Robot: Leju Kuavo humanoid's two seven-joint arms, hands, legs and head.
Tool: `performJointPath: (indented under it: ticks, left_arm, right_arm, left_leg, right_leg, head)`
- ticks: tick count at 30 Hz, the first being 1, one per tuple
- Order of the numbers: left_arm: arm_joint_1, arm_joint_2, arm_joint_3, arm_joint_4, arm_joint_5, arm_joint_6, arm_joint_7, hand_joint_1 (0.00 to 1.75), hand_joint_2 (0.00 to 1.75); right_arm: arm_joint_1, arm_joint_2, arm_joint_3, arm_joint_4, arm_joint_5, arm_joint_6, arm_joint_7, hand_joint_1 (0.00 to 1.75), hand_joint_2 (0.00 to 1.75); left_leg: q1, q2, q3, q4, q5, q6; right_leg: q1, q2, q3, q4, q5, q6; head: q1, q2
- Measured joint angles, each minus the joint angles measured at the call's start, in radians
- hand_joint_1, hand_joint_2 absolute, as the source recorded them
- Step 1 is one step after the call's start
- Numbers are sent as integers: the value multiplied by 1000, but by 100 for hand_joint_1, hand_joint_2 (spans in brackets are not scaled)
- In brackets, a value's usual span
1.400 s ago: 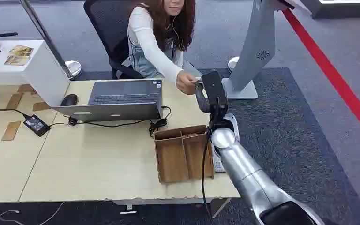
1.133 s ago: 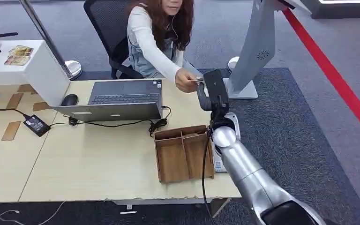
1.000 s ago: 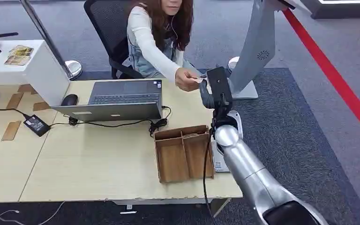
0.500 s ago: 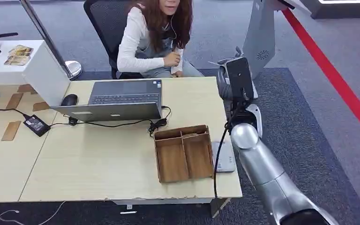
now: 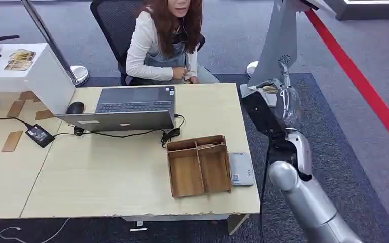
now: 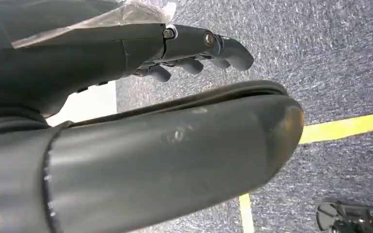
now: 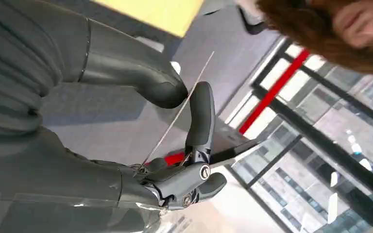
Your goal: Pass the card to the sensor for recognition and then transmit it.
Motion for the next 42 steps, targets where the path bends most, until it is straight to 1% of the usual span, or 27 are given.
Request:
performJointPath:
  ticks: [4, 9, 12, 18, 23, 30, 33, 35, 38, 42]
  left_arm:
    - [3, 0, 1, 0, 4, 4, 4, 0, 0]
    - [3, 0, 3, 0, 12, 5, 27, 0, 0]
    - [3, 0, 3, 0, 14, 6, 33, 0, 0]
    - [3, -1, 7, 0, 15, 8, 31, 0, 0]
    - [2, -3, 8, 0, 15, 8, 23, 0, 0]
    - [0, -5, 8, 0, 15, 8, 22, 0, 0]
    - [-1, -5, 8, 0, 13, 8, 22, 0, 0]
    - [-3, -6, 8, 0, 11, 8, 26, 0, 0]
    - [-6, -6, 8, 0, 10, 8, 26, 0, 0]
    - [-9, -8, 8, 0, 2, 8, 19, 0, 0]
  right_arm:
    - [79, -60, -42, -47, 31, 10, 41, 175, 175]
    - [177, -128, -109, -92, 84, 12, 95, 175, 175]
    - [233, -157, -149, -113, 99, 22, 110, 175, 175]
    - [301, -181, -203, -139, 105, 40, 115, 175, 175]
    - [323, -169, -206, -142, 101, 56, 105, 175, 175]
    - [330, -152, -196, -133, 98, 56, 93, 175, 175]
    - [330, -142, -192, -126, 84, 71, 82, 175, 175]
    - [328, -122, -183, -114, 67, 76, 64, 175, 175]
    - [314, -82, -145, -68, 35, 66, 30, 175, 175]
    - [294, -29, -99, -2, 15, 53, 5, 175, 175]
  left_leg:
    - [0, 0, -1, 0, 0, 0]
    - [0, 0, -1, 0, -1, 1]
    - [0, 0, -1, 0, -1, 1]
    - [0, 0, -1, 0, -1, 1]
    - [0, 0, -1, 0, -1, 1]
    - [0, 0, -1, 0, -1, 1]
    - [0, 0, -2, 0, -1, 1]
    - [0, 0, -2, 0, -1, 1]
    - [1, 0, -2, 0, -1, 1]
    - [1, 0, -2, 0, 0, 0]
  right_leg:
    - [0, 0, 0, 0, 0, 0]
    - [0, 0, 0, 0, 0, 0]
    - [-1, 0, 0, 0, 0, 0]
    - [0, 1, 0, 0, 0, 0]
    - [0, 0, 0, 0, 0, 0]
    - [0, 0, 0, 0, 0, 0]
    - [0, 0, 0, 0, 0, 0]
    - [0, 0, 0, 0, 0, 0]
    - [0, 0, 0, 0, 0, 0]
    - [0, -1, 0, 0, 0, 0]
  head:
    - [0, 0]
    - [0, 0]
    - [0, 0]
    - [0, 0]
    - [0, 0]
    - [0, 0]
    - [0, 0]
    - [0, 0]
    - [0, 0]
    - [0, 0]
